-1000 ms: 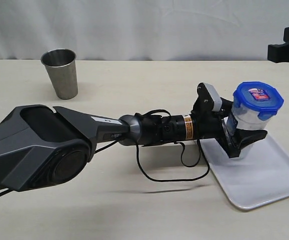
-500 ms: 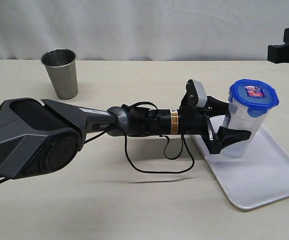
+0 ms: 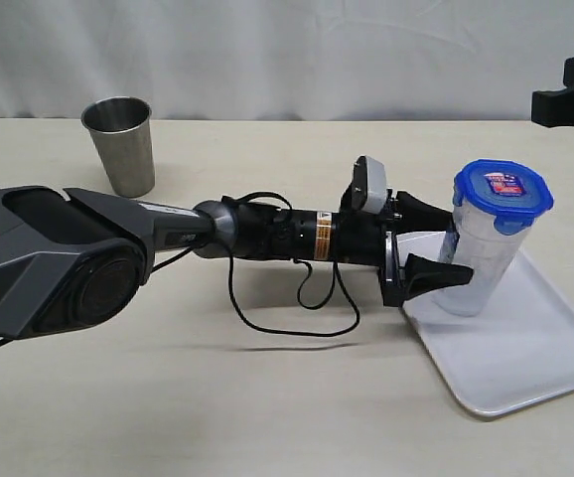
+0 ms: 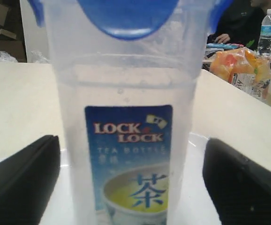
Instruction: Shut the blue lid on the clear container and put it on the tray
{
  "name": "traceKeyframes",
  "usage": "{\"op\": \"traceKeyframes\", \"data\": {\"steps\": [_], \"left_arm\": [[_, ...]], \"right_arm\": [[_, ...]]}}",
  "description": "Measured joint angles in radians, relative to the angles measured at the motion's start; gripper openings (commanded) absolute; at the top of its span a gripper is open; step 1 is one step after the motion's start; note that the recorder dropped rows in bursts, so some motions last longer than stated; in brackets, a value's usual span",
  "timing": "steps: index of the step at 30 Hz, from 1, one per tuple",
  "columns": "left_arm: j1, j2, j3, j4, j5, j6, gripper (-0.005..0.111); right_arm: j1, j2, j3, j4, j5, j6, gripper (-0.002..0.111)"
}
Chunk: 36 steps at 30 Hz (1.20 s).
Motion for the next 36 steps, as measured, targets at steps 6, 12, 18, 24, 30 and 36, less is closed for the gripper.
{"op": "traceKeyframes", "data": {"steps": [6,12,18,24,30,36], "left_arm": [[0.060,0.000,0.000,0.018,-0.035,-0.062,0.083],[0.086,-0.014,0.000,0.145,-0.033,-0.068,0.048],[0.090,-0.094,0.000,0.402,-0.006,-0.209,0.000],[0.125,-0.197,0.000,0.545,0.059,-0.525,0.000],[0.145,-0.317,0.000,0.552,0.275,-0.864,0.000],[0.145,-0.357,0.000,0.552,0.391,-0.939,0.000]], "right_arm": [[0.000,0.000,0.000,0.000,0.002,0.000,0.004],[0.000,0.000,0.000,0.000,0.002,0.000,0.004],[0.000,0.000,0.000,0.000,0.002,0.000,0.004],[0.000,0.000,0.000,0.000,0.002,0.000,0.004],[0.000,0.000,0.000,0.000,0.002,0.000,0.004],[0.000,0.000,0.000,0.000,0.002,0.000,0.004]]}}
